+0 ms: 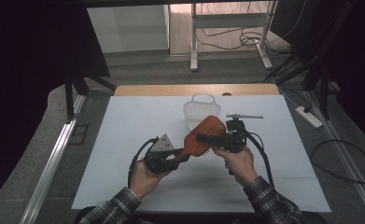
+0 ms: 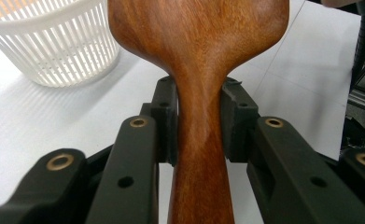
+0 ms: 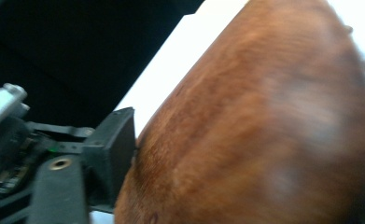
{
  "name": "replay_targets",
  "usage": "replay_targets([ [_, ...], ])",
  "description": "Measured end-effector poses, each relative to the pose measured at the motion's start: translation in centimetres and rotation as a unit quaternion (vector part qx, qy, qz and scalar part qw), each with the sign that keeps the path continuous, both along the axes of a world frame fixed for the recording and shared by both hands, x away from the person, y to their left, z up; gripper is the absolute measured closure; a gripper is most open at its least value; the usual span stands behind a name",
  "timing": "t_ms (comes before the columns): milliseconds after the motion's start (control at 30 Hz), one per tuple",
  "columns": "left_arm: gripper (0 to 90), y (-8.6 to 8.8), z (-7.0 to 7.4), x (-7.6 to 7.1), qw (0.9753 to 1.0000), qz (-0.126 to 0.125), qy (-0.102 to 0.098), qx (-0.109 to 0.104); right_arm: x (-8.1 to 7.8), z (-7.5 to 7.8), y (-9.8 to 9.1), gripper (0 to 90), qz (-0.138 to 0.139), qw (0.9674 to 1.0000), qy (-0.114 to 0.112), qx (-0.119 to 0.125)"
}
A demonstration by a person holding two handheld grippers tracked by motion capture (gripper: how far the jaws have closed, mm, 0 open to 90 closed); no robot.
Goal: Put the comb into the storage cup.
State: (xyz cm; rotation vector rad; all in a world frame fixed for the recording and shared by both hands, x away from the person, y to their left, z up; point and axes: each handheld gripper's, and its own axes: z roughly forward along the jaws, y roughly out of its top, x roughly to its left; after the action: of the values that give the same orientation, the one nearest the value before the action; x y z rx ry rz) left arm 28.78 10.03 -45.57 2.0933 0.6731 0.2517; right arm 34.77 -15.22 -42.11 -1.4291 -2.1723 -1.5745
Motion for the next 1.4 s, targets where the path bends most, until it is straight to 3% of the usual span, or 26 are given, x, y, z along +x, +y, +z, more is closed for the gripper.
replay_targets([
  [167,70.7,-0.3,-0.4,0.2,0.9999,-0.001,0.003,0.013,0.2,-0.1,-0.4,36.3,0.005,0.9998,0.014,0.016],
  [300,70.7,-0.7,-0.8,0.4,0.9996,-0.003,0.009,0.027,0.5,-0.1,-0.8,45.1,0.01,0.9985,0.028,0.045],
  [500,70.4,-1.0,-1.1,0.6,0.9994,-0.004,0.015,0.031,0.4,-0.1,-0.8,49.6,0.017,0.9986,0.029,0.04],
  [767,68.3,-0.8,-1.2,0.8,0.9993,-0.012,0.03,0.017,0.2,0.0,-0.7,54.4,0.025,0.9977,0.039,0.049],
  [1000,56.6,-0.4,-1.2,0.9,0.9992,-0.008,0.036,0.017,0.2,0.3,-0.8,55.1,0.022,0.9981,0.034,0.047],
  [1200,46.2,0.5,-1.3,1.2,0.9985,-0.004,0.054,-0.001,0.2,0.8,-0.9,55.1,0.02,0.9988,0.02,0.041],
  [1400,35.9,1.3,-1.4,1.2,0.9984,-0.012,0.055,-0.012,0.3,1.2,-1.2,54.8,0.016,0.9991,0.009,0.039],
])
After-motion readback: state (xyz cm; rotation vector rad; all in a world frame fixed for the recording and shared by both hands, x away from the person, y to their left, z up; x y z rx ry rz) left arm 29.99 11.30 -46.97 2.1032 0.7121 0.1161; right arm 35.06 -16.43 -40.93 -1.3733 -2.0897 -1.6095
